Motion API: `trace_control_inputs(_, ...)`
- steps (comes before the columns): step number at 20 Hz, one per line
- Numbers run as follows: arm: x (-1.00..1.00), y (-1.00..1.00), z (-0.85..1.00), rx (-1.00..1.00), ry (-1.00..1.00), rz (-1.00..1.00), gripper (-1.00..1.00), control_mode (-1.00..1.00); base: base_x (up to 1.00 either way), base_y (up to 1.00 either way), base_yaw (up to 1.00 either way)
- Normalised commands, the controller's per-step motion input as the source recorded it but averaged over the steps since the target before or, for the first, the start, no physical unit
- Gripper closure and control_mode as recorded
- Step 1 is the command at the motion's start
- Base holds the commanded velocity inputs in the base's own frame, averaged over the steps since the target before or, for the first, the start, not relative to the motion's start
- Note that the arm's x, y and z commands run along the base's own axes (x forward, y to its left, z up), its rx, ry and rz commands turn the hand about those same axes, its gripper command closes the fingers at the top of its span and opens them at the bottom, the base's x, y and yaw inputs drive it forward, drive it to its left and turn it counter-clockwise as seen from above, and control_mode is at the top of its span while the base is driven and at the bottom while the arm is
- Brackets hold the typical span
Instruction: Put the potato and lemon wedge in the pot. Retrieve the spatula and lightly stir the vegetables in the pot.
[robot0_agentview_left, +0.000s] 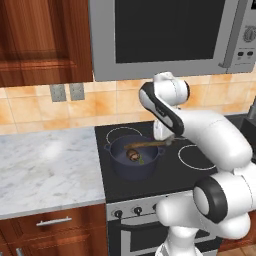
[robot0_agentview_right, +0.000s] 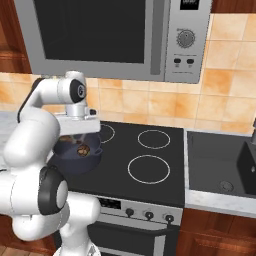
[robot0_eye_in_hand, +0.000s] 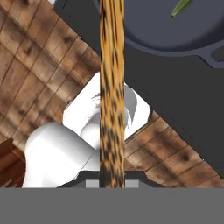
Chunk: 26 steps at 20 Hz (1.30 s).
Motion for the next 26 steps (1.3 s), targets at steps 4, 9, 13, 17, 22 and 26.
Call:
trace_control_inputs(4,0.00,-0.32,0.00,-0.06,-0.03,0.21,1.00,-1.00,0.00,0.00,0.00)
trace_control_inputs(9,0.00,-0.34,0.00,-0.01,-0.15,0.12,1.00,-1.00,0.00,0.00,0.00)
trace_control_inputs(13,0.10,-0.11,-0.04,-0.01,-0.10,0.06,1.00,-1.00,0.00,0.00,0.00)
trace_control_inputs(17,0.50,0.00,-0.01,-0.11,0.00,0.02,1.00,-1.00,0.00,0.00,0.00)
trace_control_inputs(22,0.47,0.00,0.00,-0.18,0.01,0.02,1.00,-1.00,0.00,0.00,0.00)
trace_control_inputs(26,0.12,-0.02,-0.15,-0.07,0.01,0.01,1.00,-1.00,0.00,0.00,0.00)
